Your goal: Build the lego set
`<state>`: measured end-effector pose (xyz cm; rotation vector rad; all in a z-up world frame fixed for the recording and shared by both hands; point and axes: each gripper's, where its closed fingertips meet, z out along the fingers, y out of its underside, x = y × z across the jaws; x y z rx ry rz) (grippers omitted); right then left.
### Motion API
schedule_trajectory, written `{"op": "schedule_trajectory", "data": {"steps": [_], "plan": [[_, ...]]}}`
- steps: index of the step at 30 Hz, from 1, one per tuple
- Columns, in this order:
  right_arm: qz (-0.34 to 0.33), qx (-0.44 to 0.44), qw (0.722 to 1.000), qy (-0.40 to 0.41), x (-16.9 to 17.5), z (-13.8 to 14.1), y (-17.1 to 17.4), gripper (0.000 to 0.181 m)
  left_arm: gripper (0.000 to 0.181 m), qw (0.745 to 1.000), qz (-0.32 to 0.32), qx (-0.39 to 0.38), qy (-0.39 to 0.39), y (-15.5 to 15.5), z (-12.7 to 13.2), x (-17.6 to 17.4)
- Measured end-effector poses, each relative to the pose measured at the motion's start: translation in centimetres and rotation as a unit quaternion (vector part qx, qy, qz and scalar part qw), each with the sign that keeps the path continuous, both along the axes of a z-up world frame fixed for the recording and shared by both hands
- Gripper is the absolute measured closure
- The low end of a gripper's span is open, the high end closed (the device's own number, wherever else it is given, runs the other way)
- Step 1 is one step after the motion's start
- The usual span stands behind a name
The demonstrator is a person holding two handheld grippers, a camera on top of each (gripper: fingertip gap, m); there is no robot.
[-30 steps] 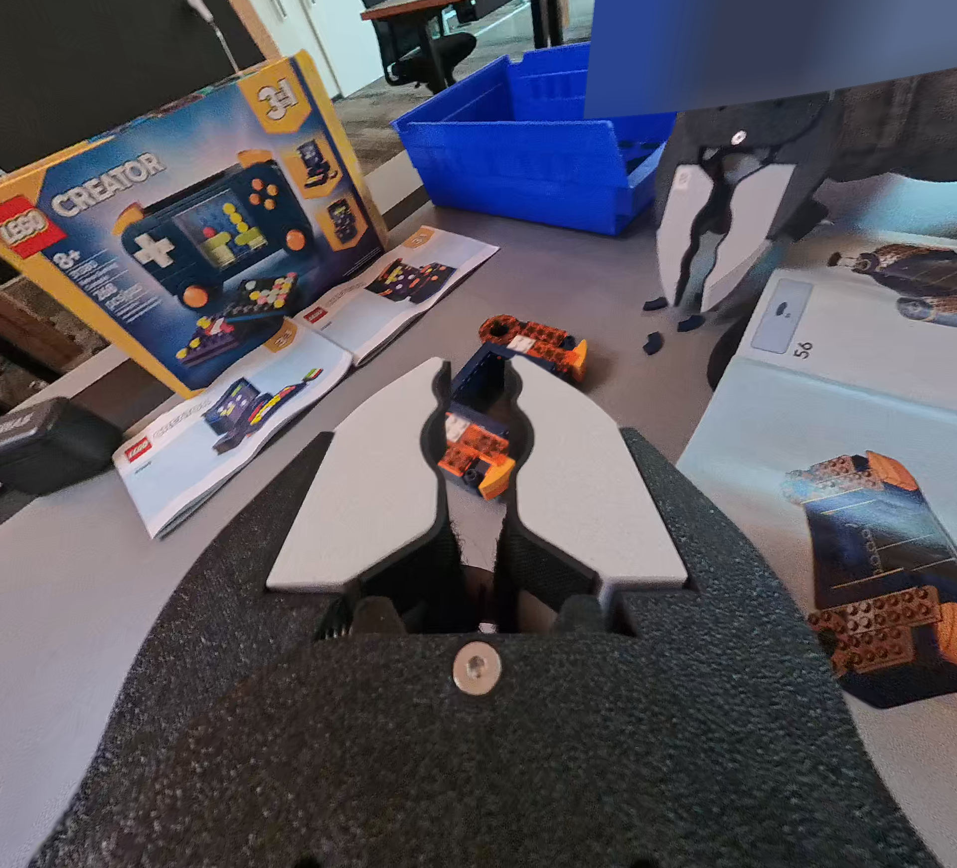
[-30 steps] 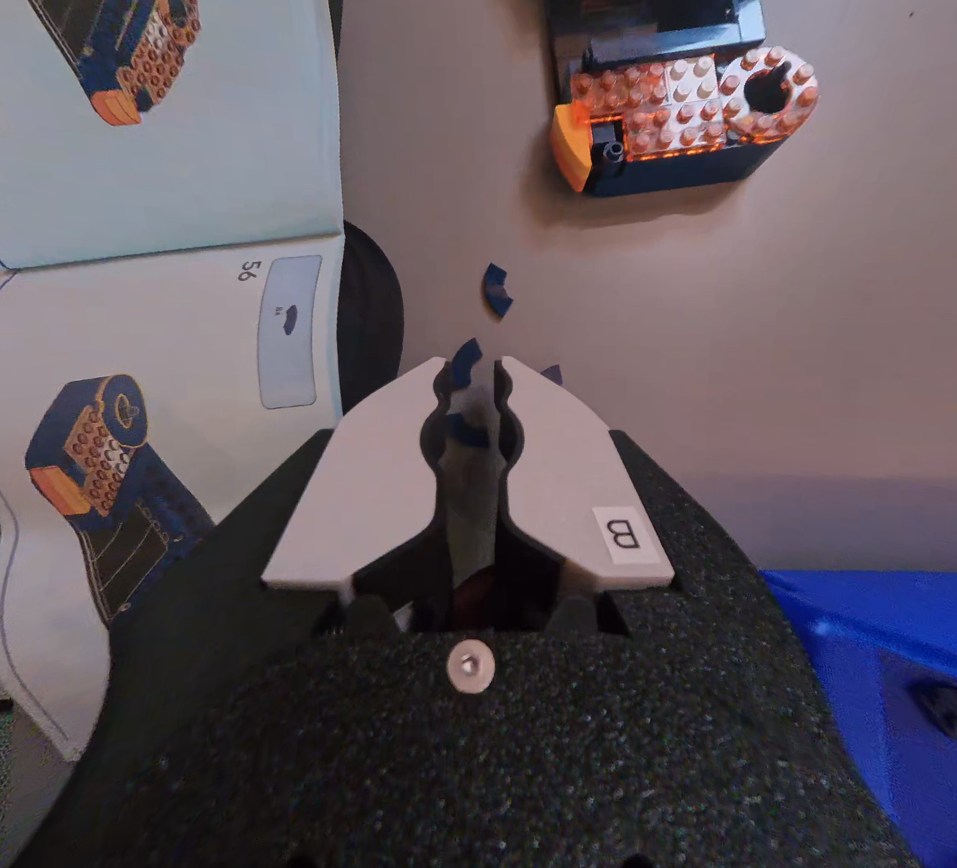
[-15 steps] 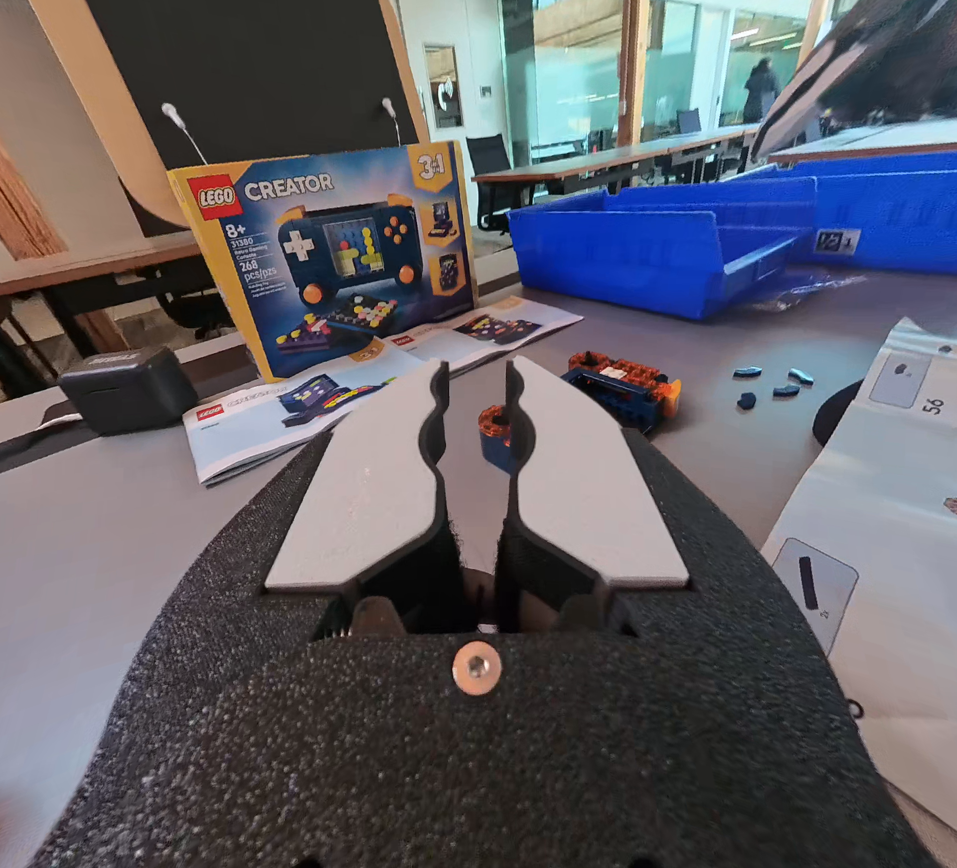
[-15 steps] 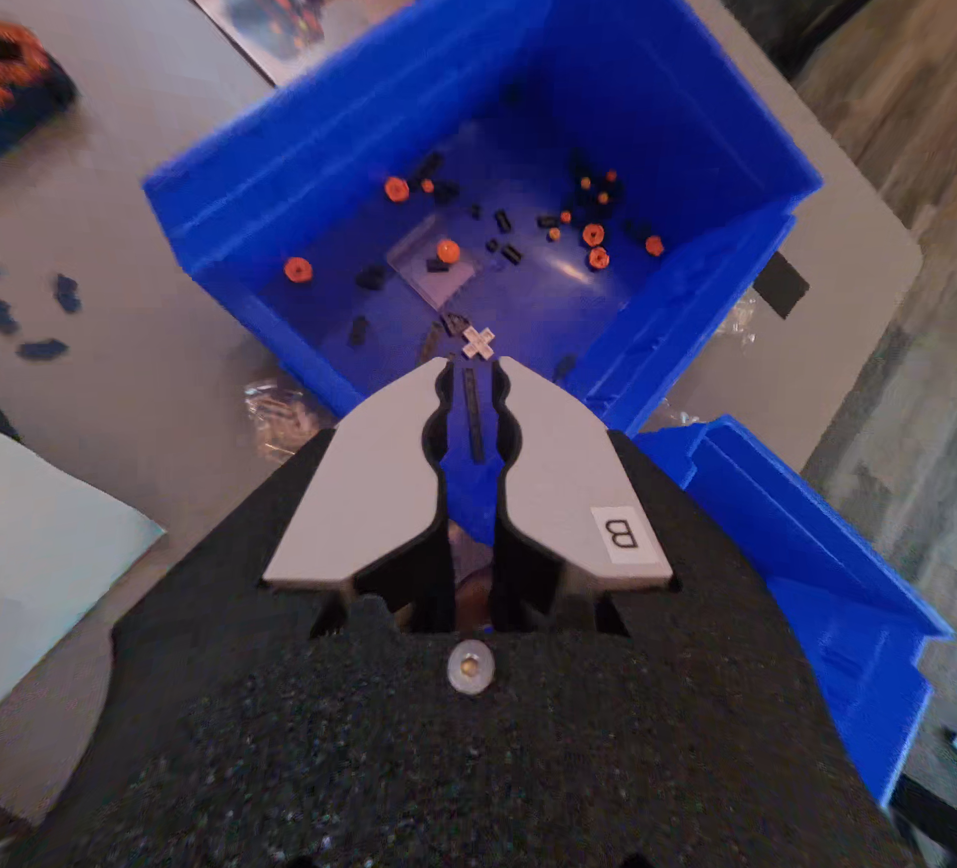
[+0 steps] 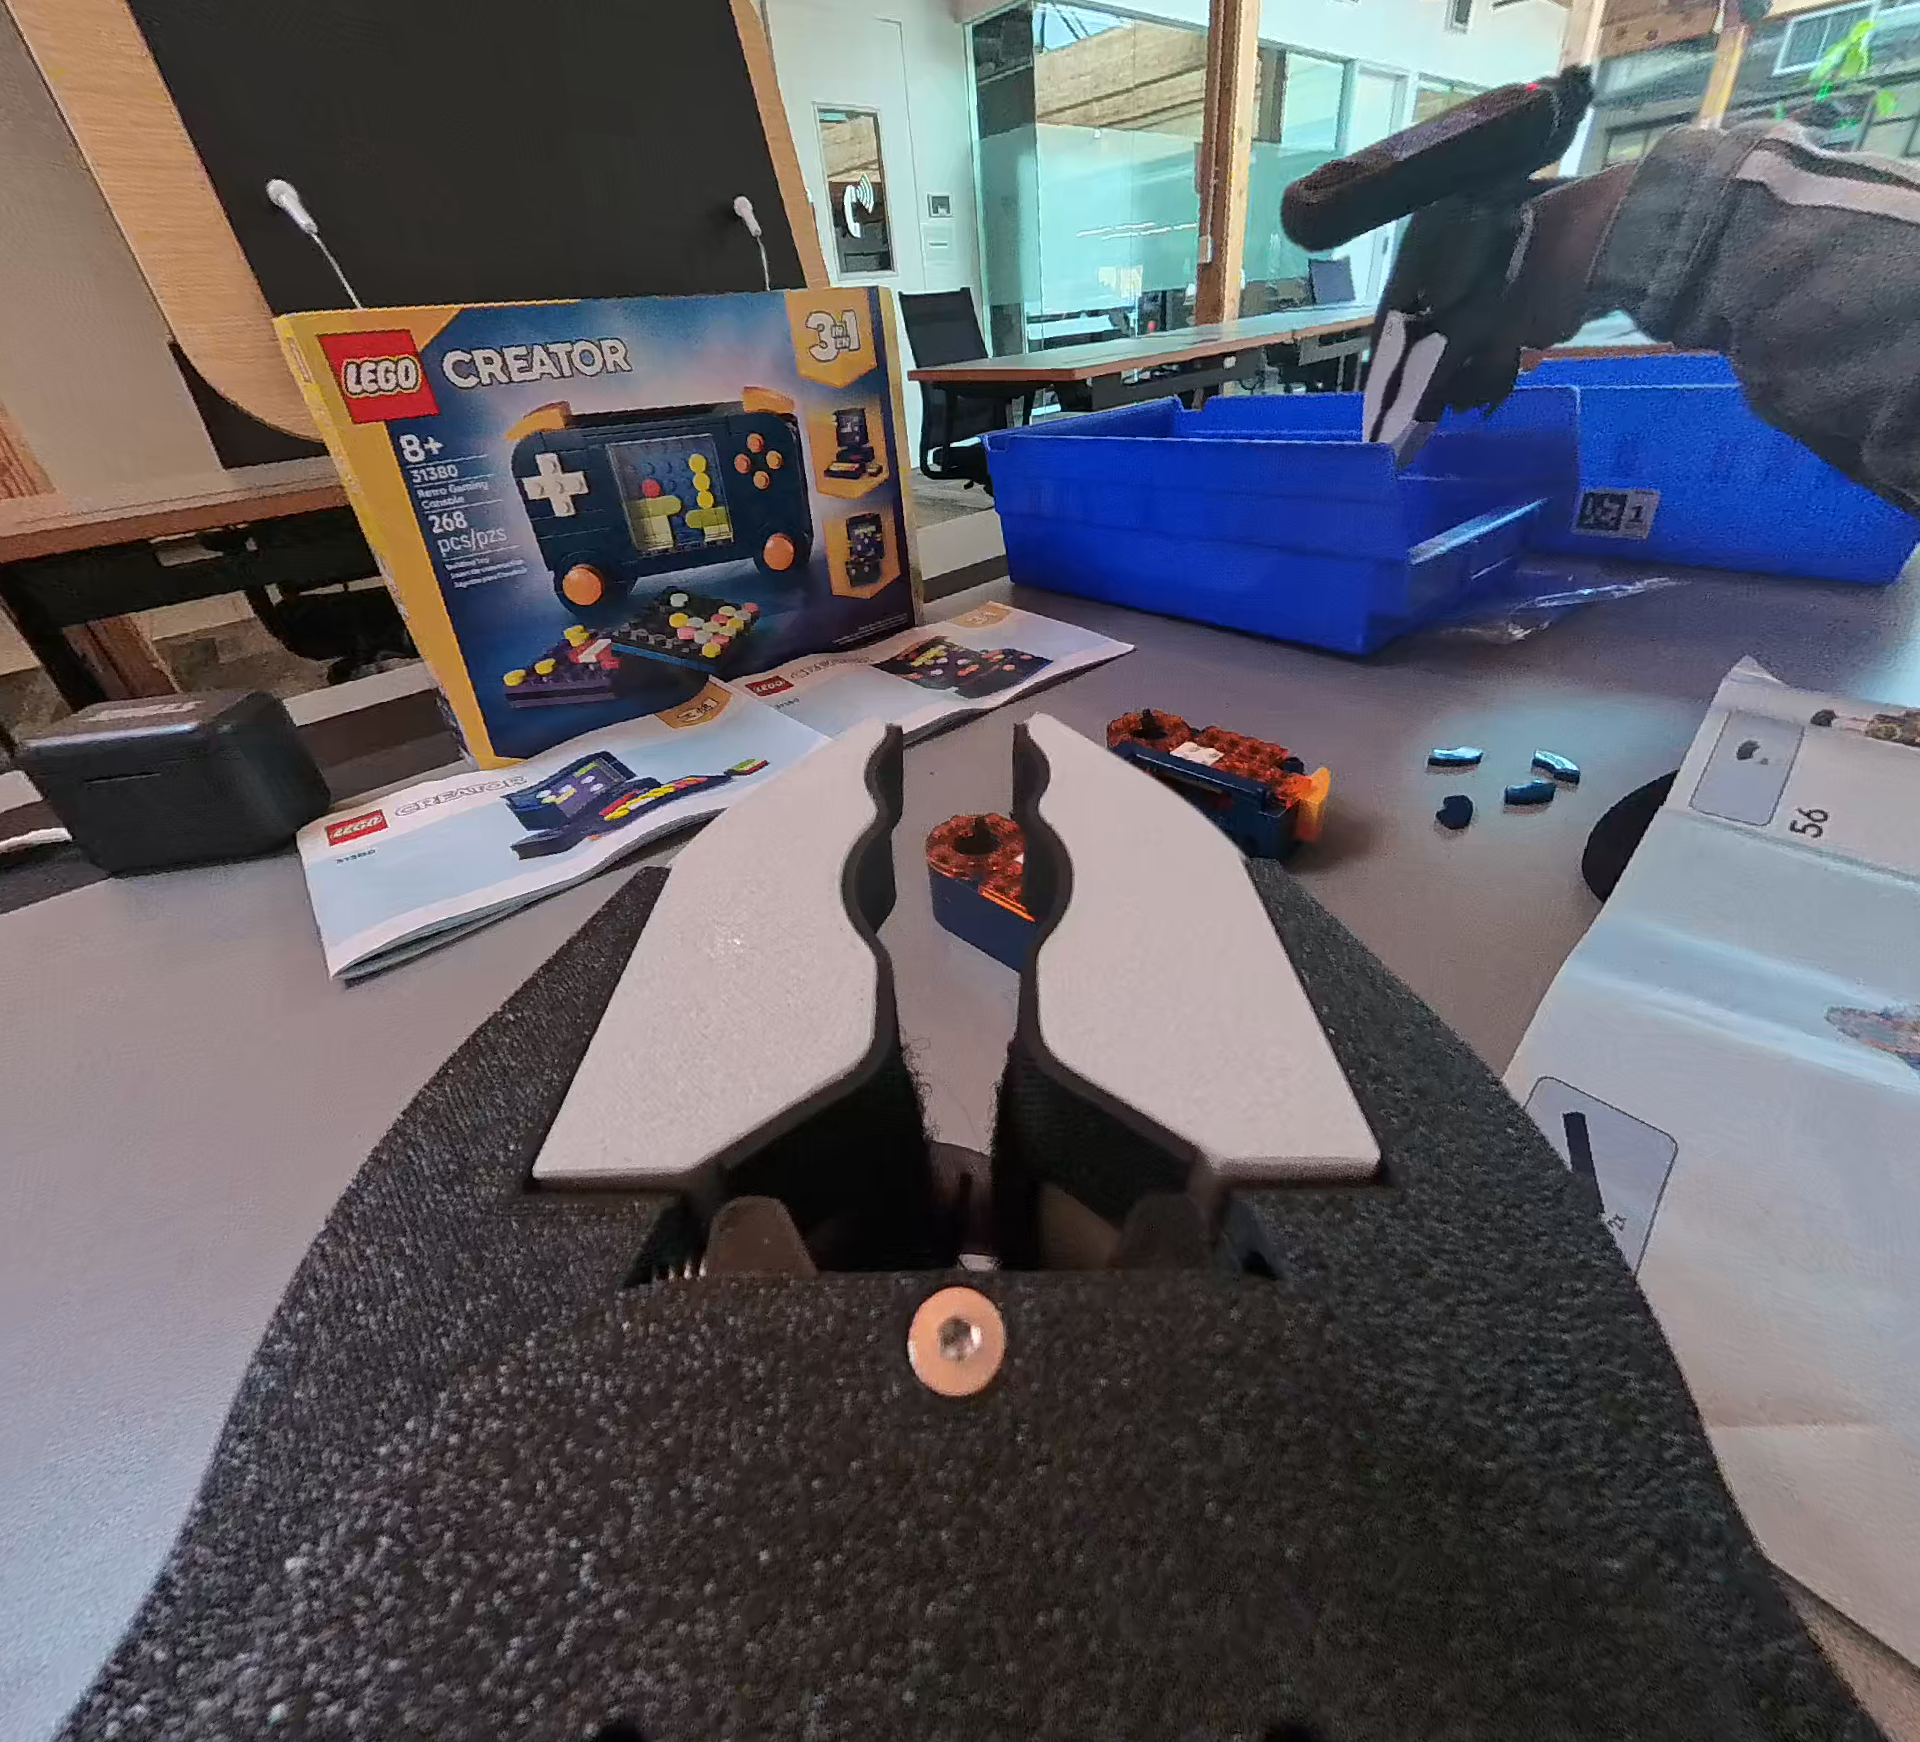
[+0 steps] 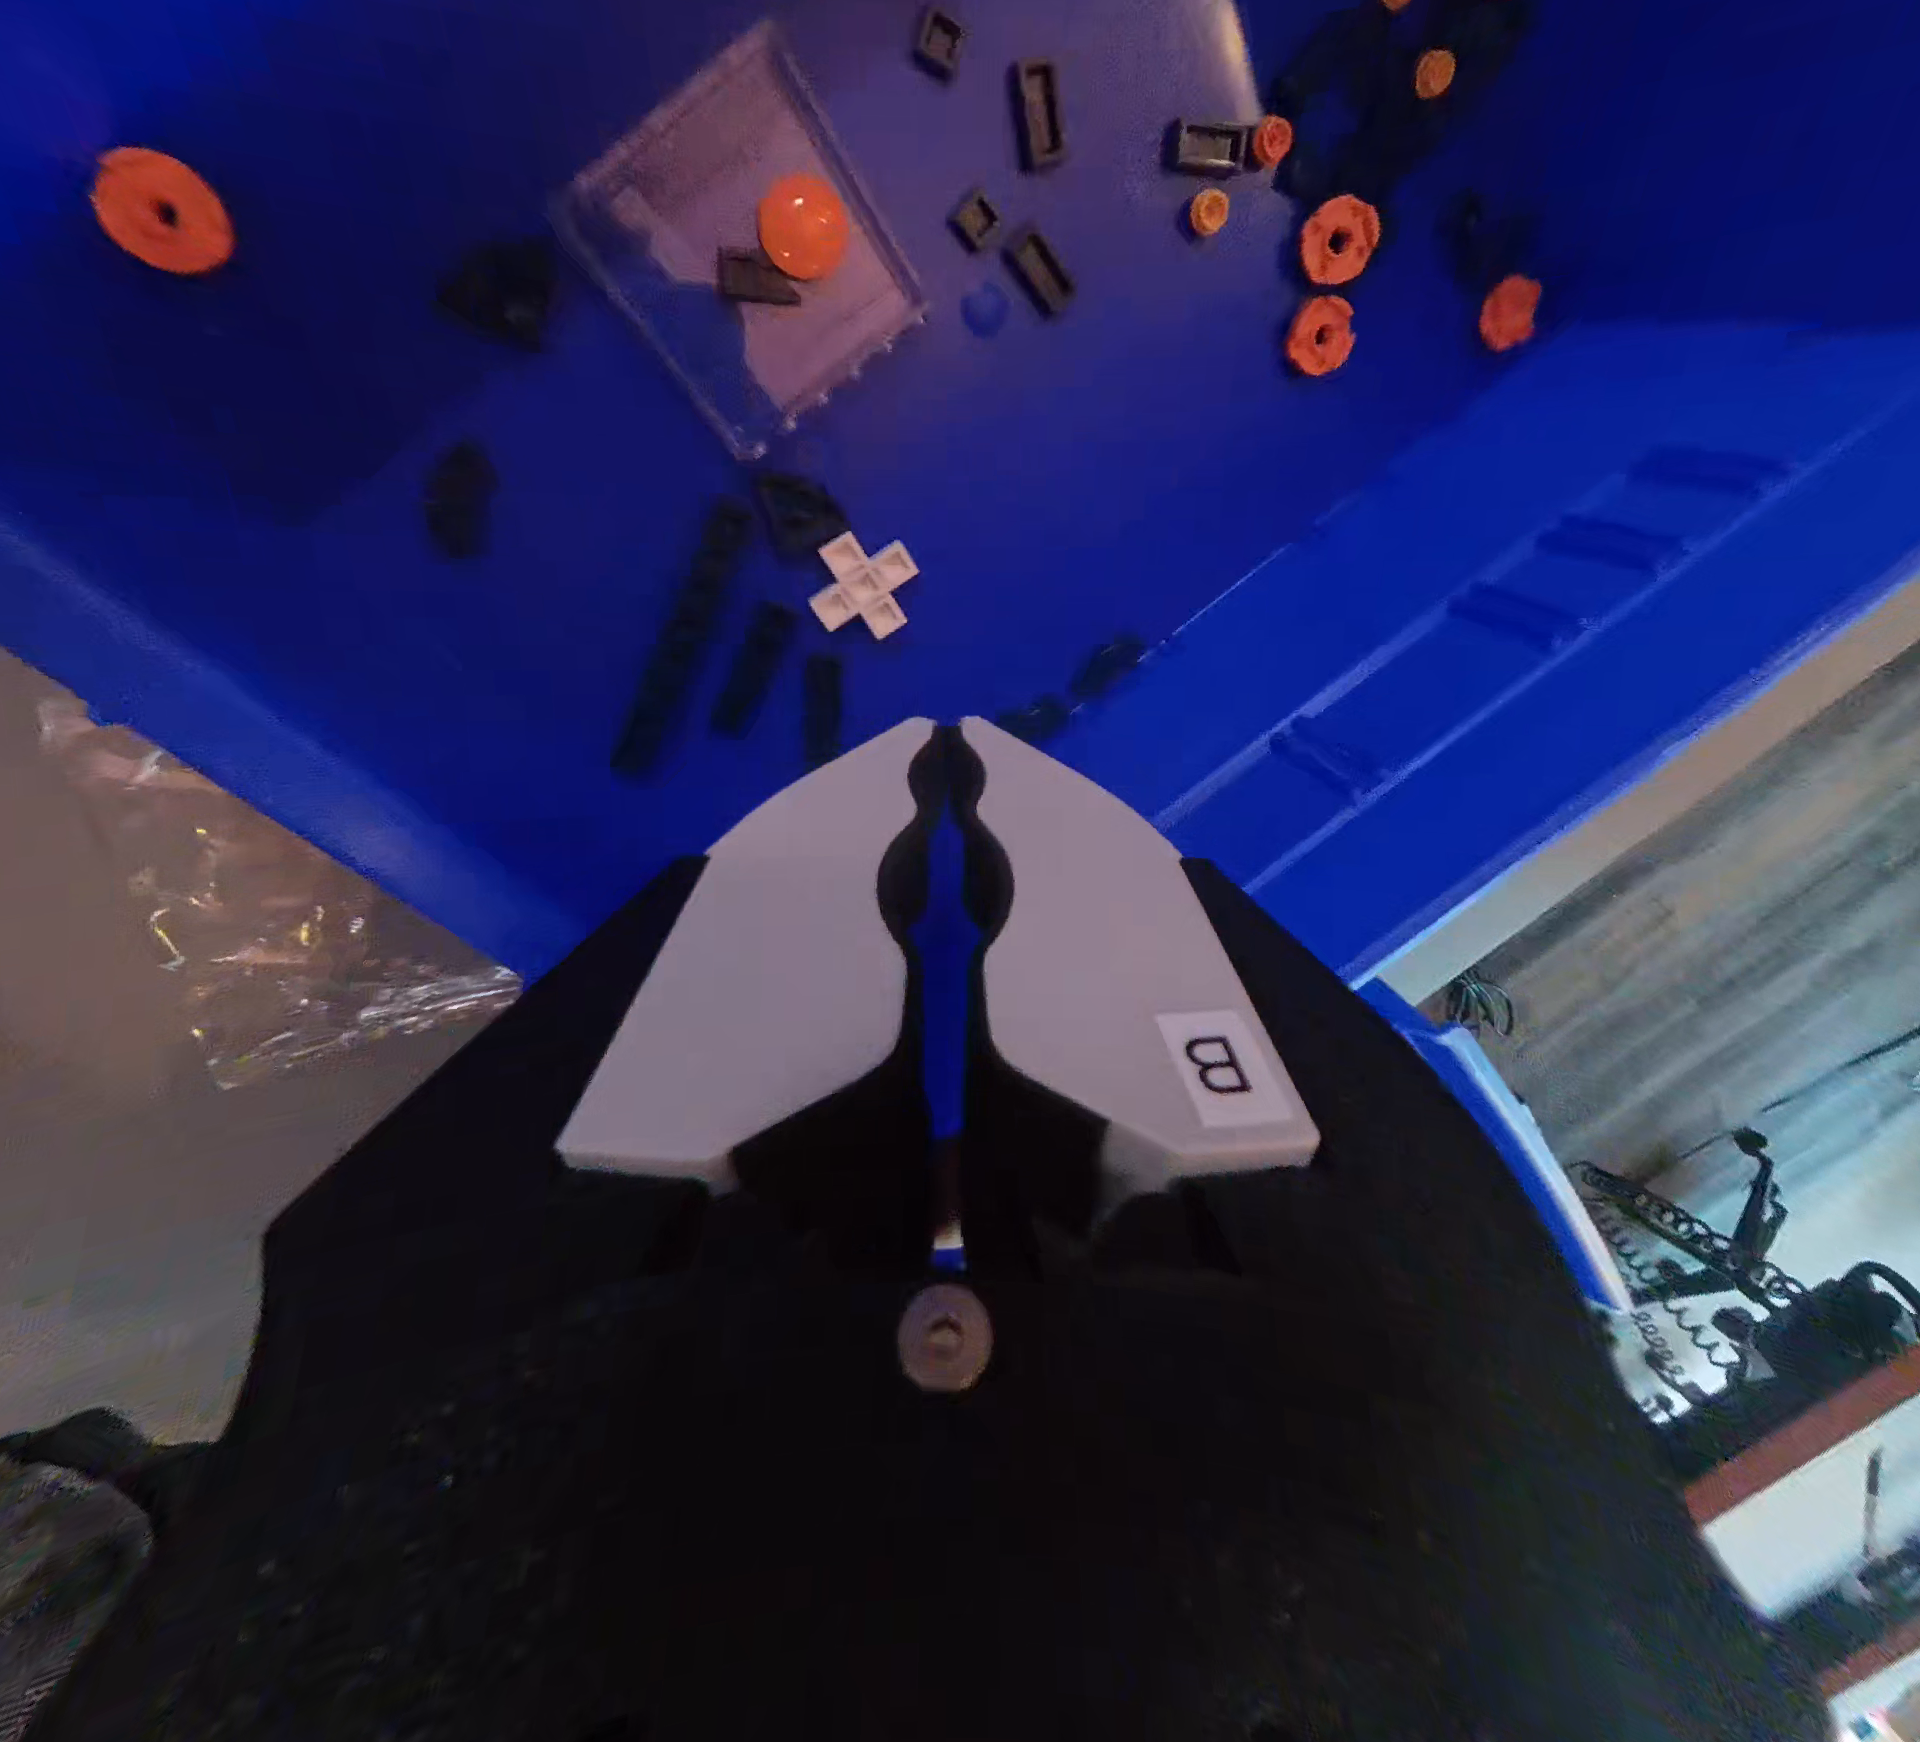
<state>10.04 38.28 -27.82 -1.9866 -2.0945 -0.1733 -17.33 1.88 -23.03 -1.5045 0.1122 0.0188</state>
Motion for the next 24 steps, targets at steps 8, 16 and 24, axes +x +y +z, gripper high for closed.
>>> {"op": "schedule_trajectory", "data": {"steps": [8, 16, 24], "plan": [[0.034, -0.073, 0.986, -0.146, 1.7, -1.5, -0.3, 0.181, 0.162, 1.0, -0.004, 0.009, 0.005, -0.1, 0.2, 0.2], [0.12, -0.251, 0.96, 0.005, -2.5, -2.6, -9.1, 0.168, 0.162, 1.0, -0.012, 0.019, 0.007, -0.2, 0.4, 0.4], [0.087, -0.201, 0.975, 0.025, -3.2, -5.0, -8.5, 0.167, 0.162, 1.0, -0.013, 0.027, 0.004, -0.2, 0.6, 0.3]]}}
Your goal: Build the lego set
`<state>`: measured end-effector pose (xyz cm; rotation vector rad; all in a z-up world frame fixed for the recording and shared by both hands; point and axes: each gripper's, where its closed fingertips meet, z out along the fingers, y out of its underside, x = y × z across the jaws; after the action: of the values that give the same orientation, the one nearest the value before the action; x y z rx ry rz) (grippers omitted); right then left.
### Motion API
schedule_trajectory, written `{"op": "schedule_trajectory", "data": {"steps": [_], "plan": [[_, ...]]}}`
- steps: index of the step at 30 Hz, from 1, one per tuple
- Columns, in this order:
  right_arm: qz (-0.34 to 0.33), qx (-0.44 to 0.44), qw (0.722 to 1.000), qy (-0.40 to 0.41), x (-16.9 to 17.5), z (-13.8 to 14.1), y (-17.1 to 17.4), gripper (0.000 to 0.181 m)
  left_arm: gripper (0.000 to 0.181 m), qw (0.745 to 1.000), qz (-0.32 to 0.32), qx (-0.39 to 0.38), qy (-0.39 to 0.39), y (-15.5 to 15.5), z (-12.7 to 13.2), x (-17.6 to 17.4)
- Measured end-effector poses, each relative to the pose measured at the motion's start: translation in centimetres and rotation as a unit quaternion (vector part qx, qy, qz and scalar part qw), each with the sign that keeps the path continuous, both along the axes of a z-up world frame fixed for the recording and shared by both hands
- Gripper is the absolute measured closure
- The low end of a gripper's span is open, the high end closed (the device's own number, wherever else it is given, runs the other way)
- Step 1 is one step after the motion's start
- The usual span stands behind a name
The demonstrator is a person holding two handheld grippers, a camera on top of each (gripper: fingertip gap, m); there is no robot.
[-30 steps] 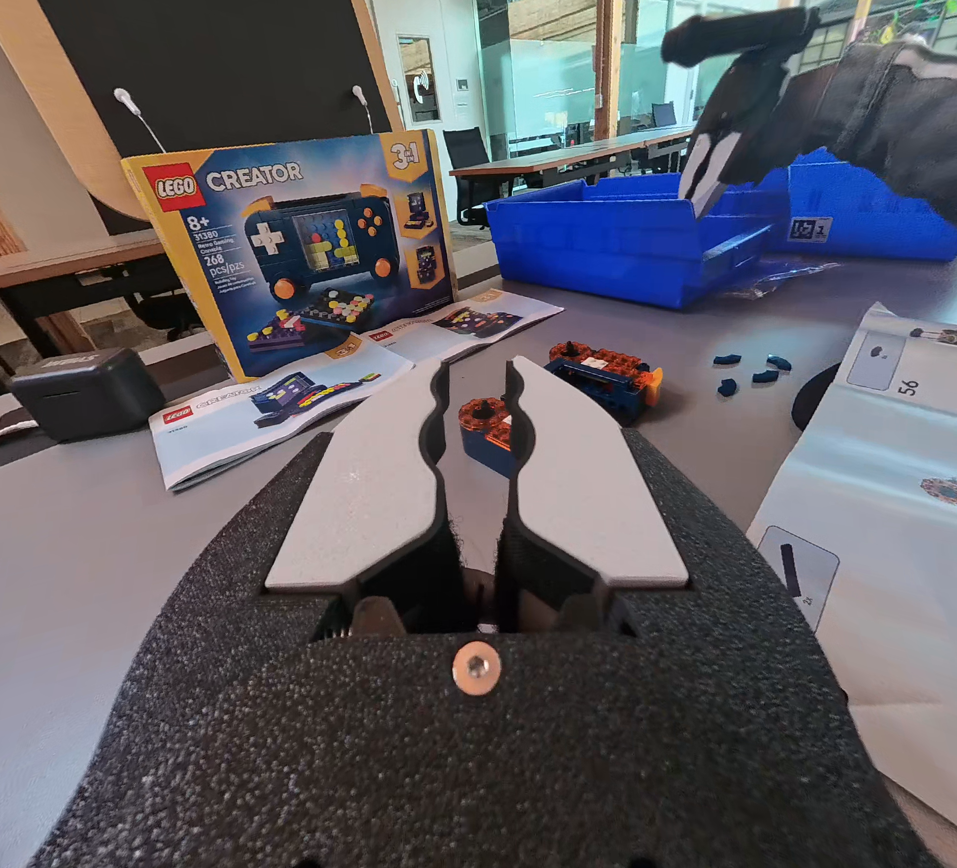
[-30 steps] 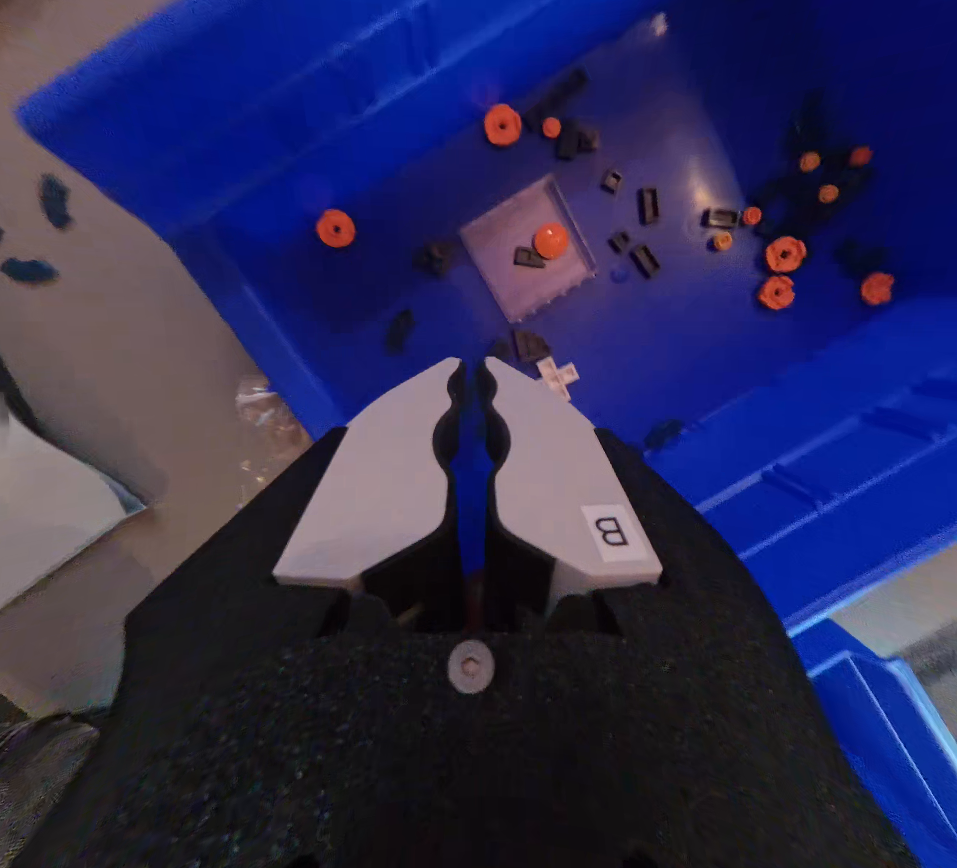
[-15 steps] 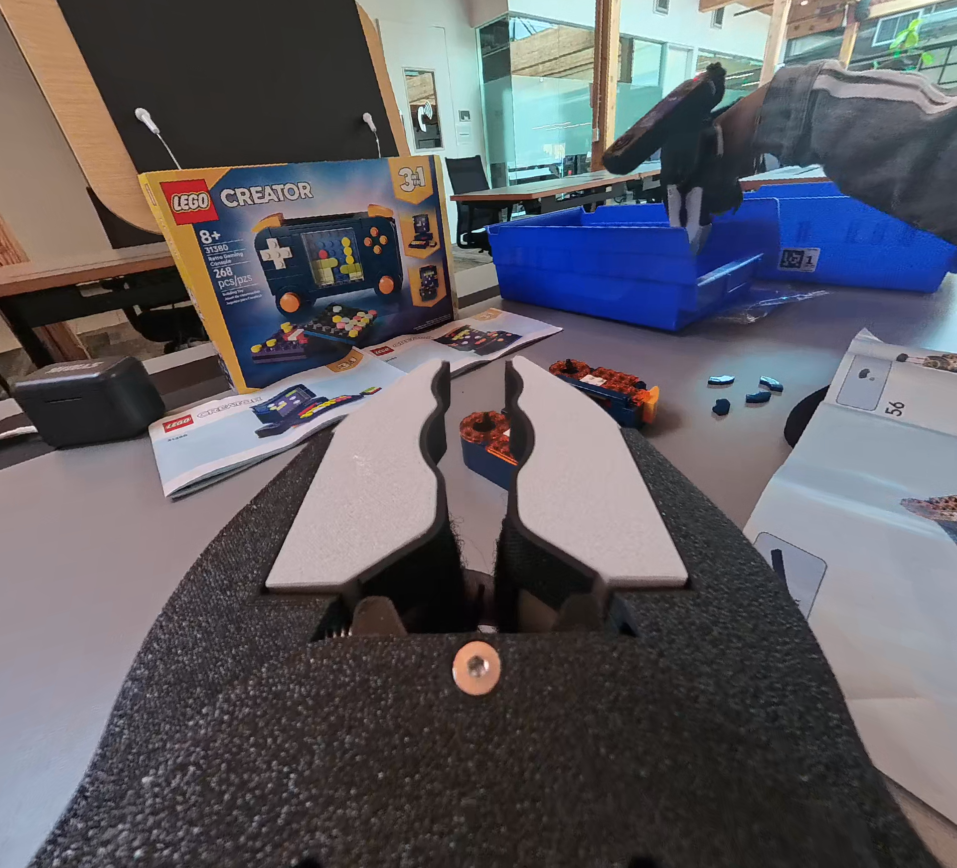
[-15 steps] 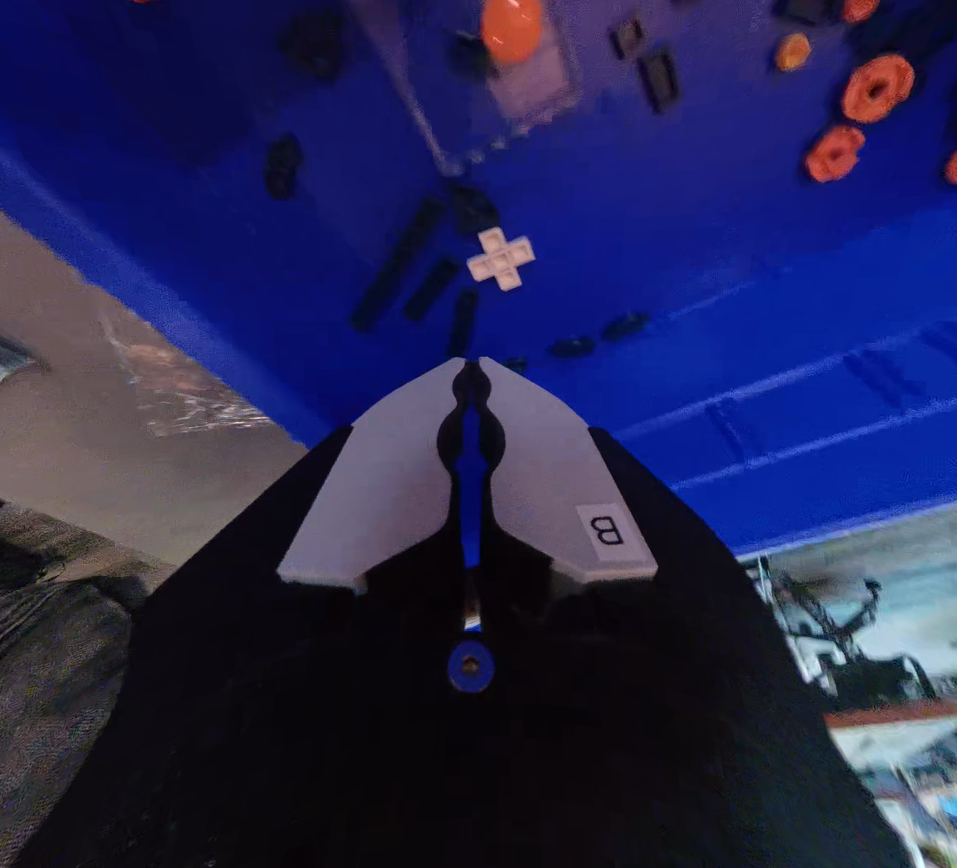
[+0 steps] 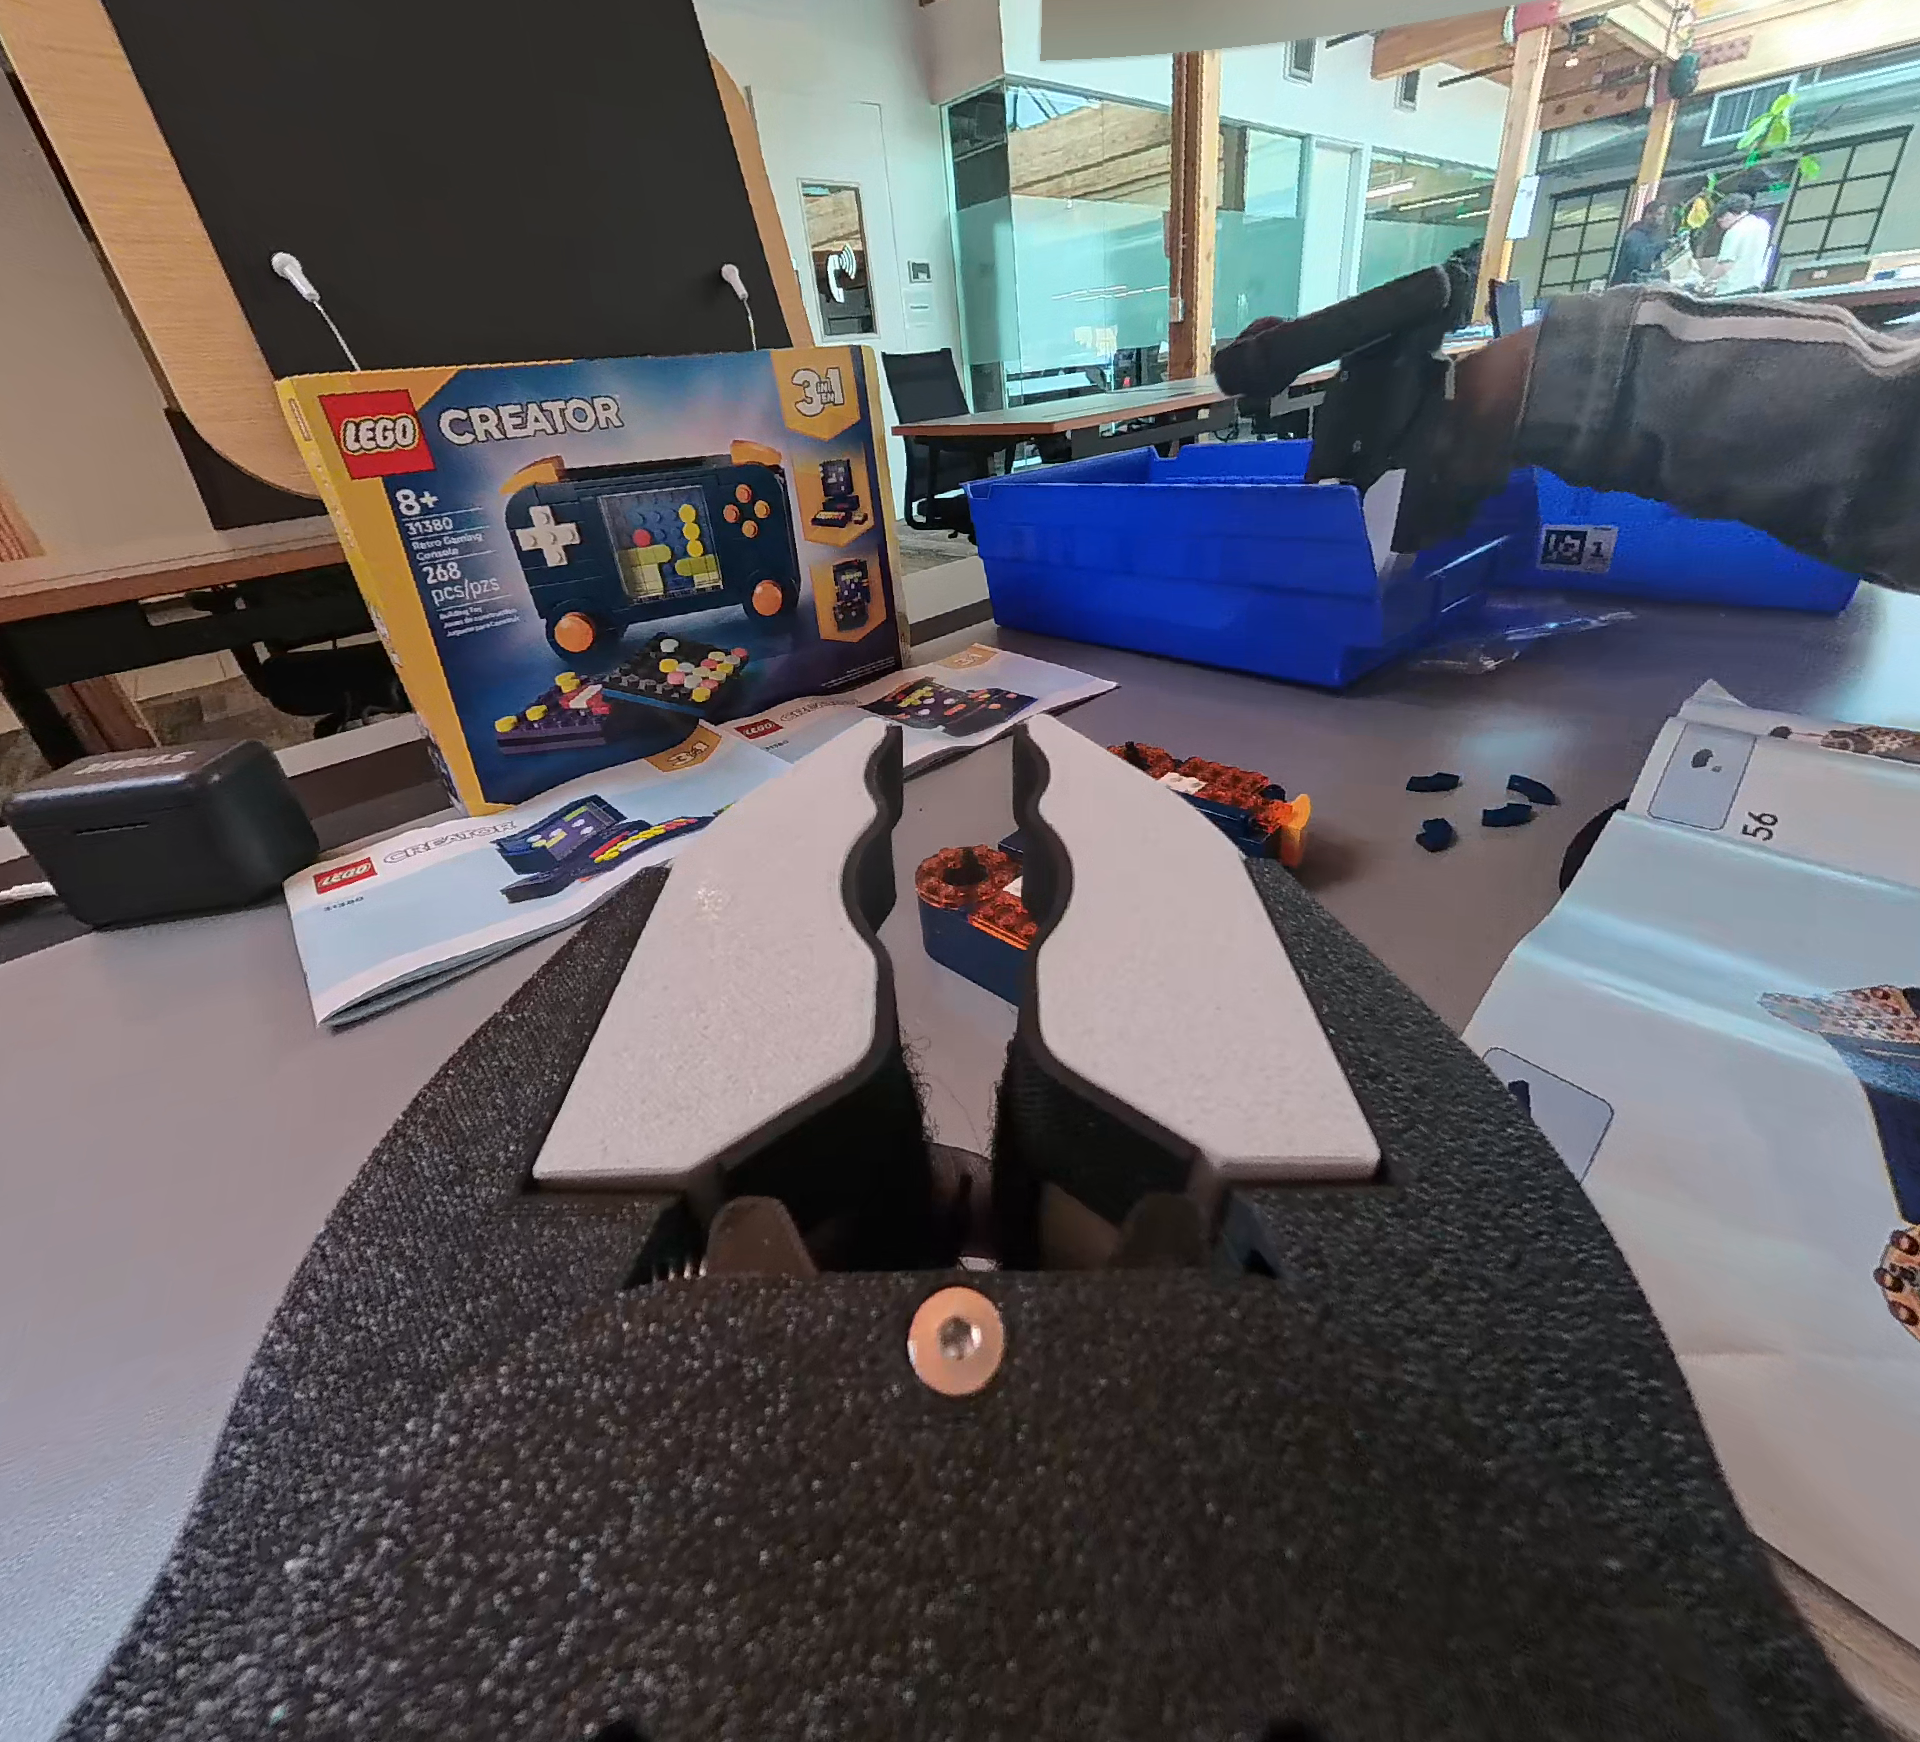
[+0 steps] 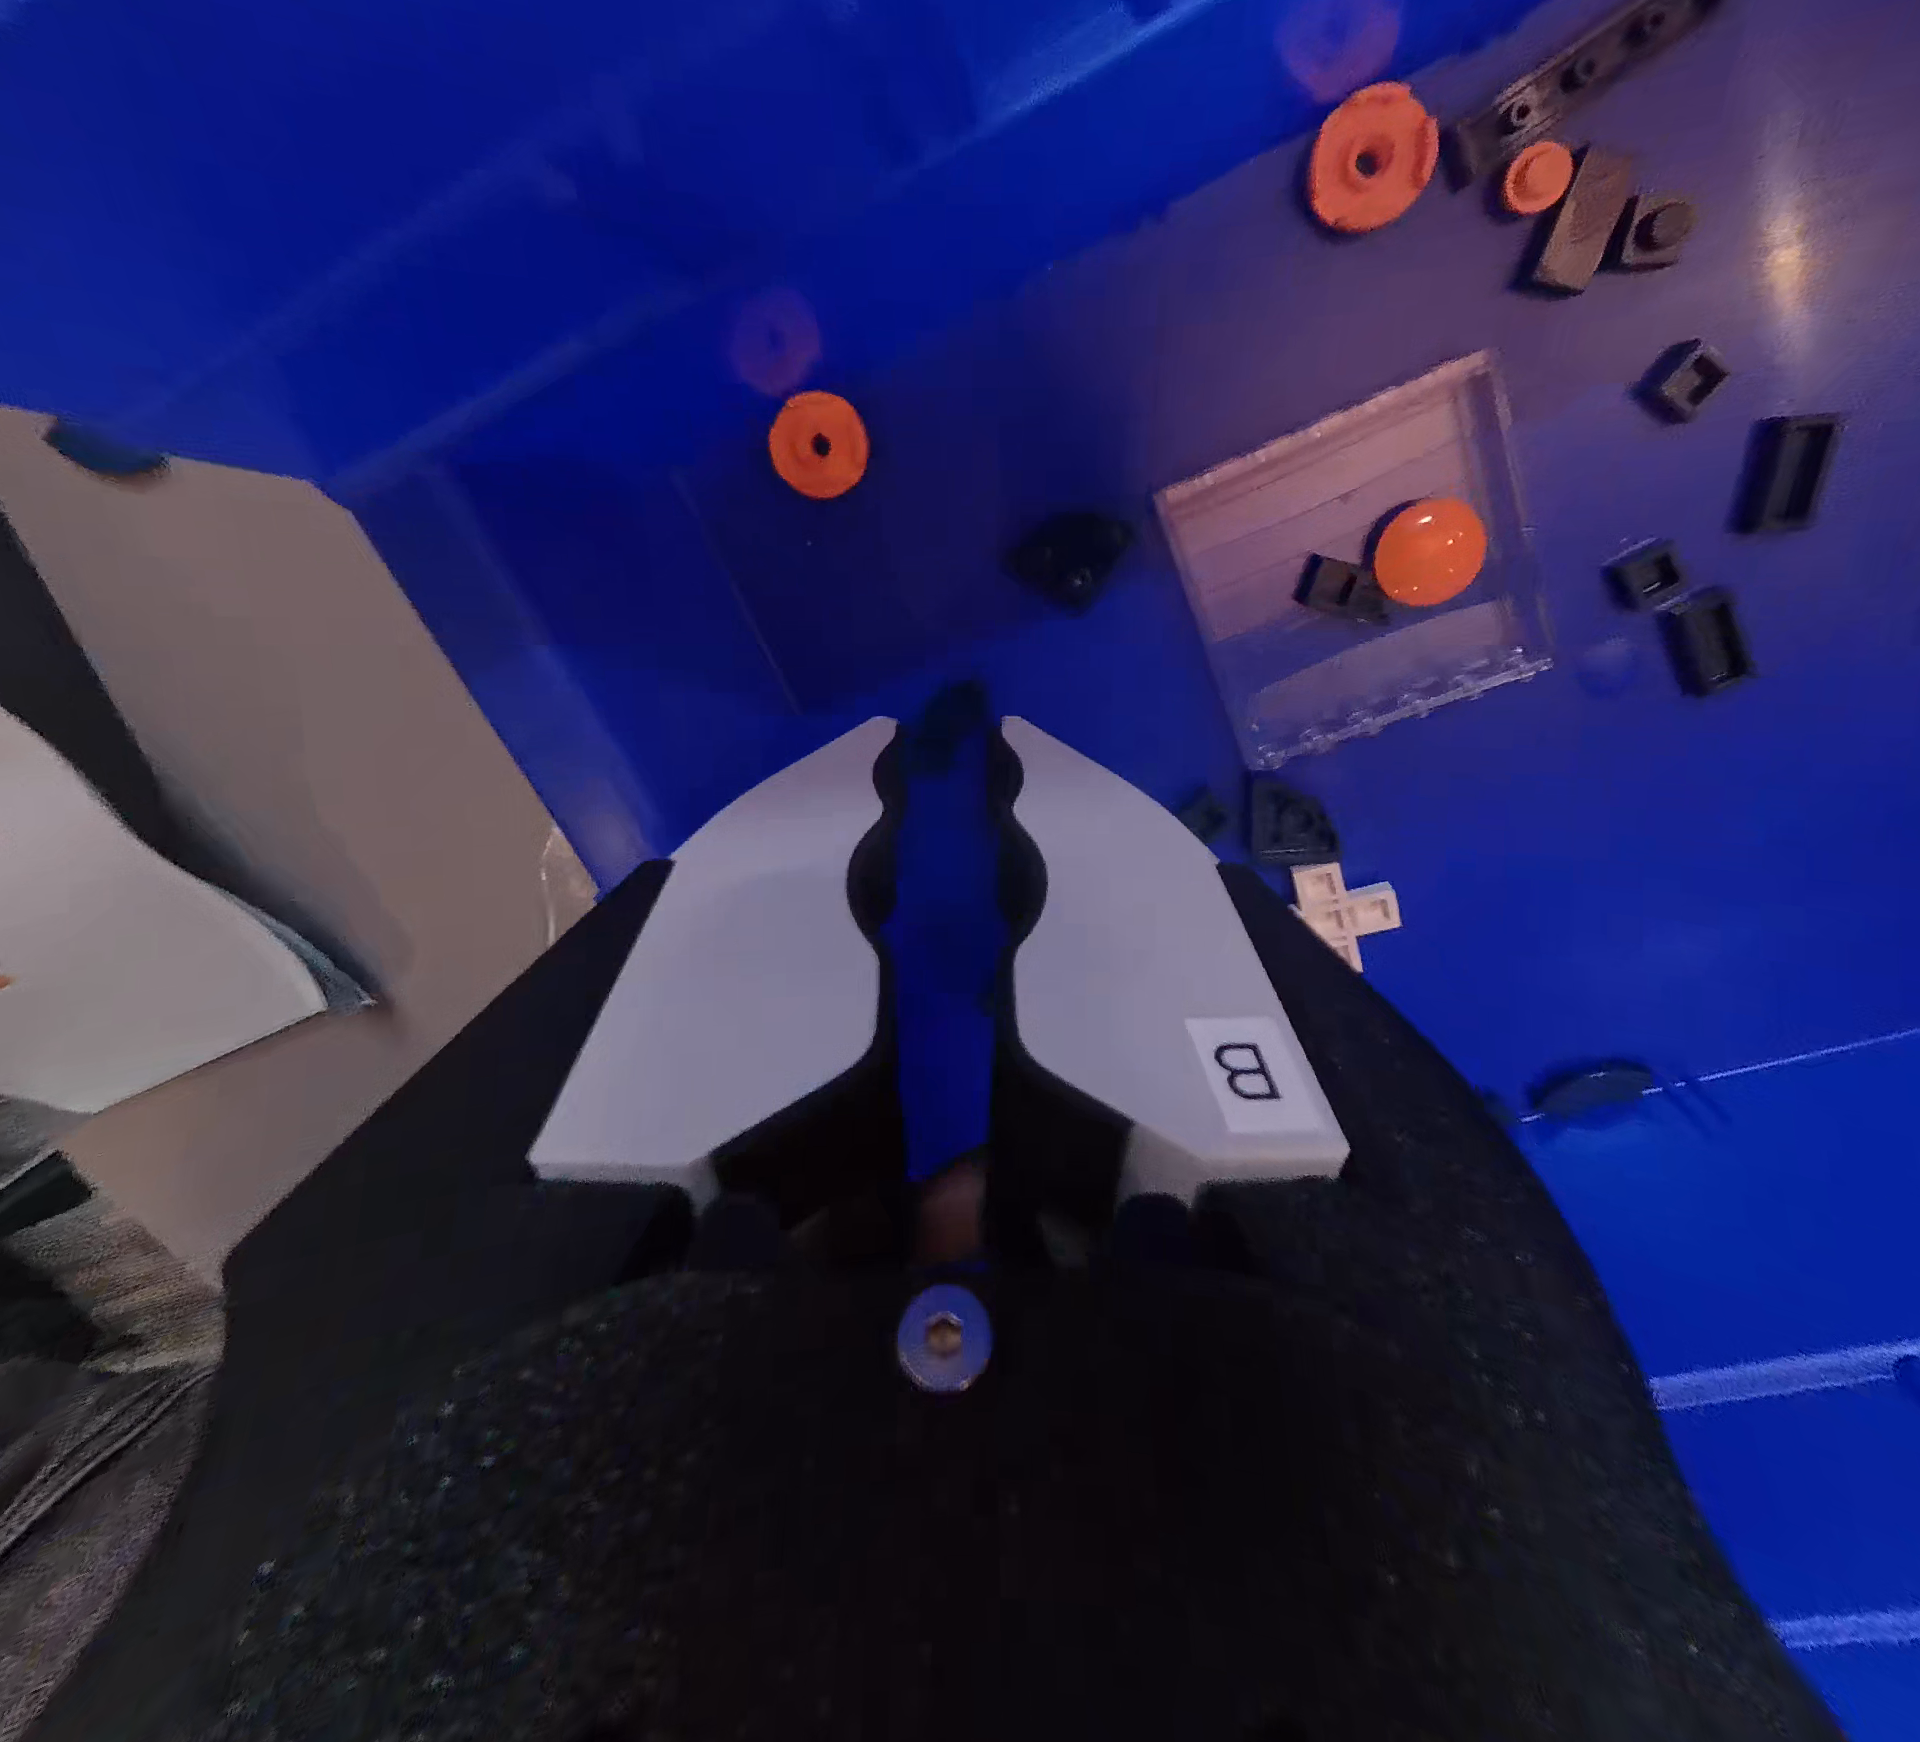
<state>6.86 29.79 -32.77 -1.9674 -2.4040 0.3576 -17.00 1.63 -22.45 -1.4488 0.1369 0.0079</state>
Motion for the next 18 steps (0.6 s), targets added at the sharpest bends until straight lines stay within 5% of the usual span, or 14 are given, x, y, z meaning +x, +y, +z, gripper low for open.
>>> {"op": "schedule_trajectory", "data": {"steps": [7, 11, 14, 18], "plan": [[0.008, 0.033, 0.997, 0.064, -0.7, 0.5, 0.2, 0.175, 0.161, 1.0, -0.001, 0.001, 0.013, 0.0, 0.2, 0.3], [-0.03, -0.05, 0.974, 0.22, -3.0, 5.3, -0.7, 0.175, 0.161, 0.999, -0.018, 0.014, 0.023, -0.2, 1.1, 1.0], [-0.047, -0.167, 0.897, 0.407, -4.6, 12.7, -3.8, 0.176, 0.159, 0.998, -0.064, 0.02, -0.006, -0.1, 3.9, 3.1], [-0.001, -0.369, 0.718, 0.591, -4.1, 21.0, -12.2, 0.176, 0.156, 0.983, -0.167, 0.013, -0.069, 0.8, 8.8, 8.9]]}}
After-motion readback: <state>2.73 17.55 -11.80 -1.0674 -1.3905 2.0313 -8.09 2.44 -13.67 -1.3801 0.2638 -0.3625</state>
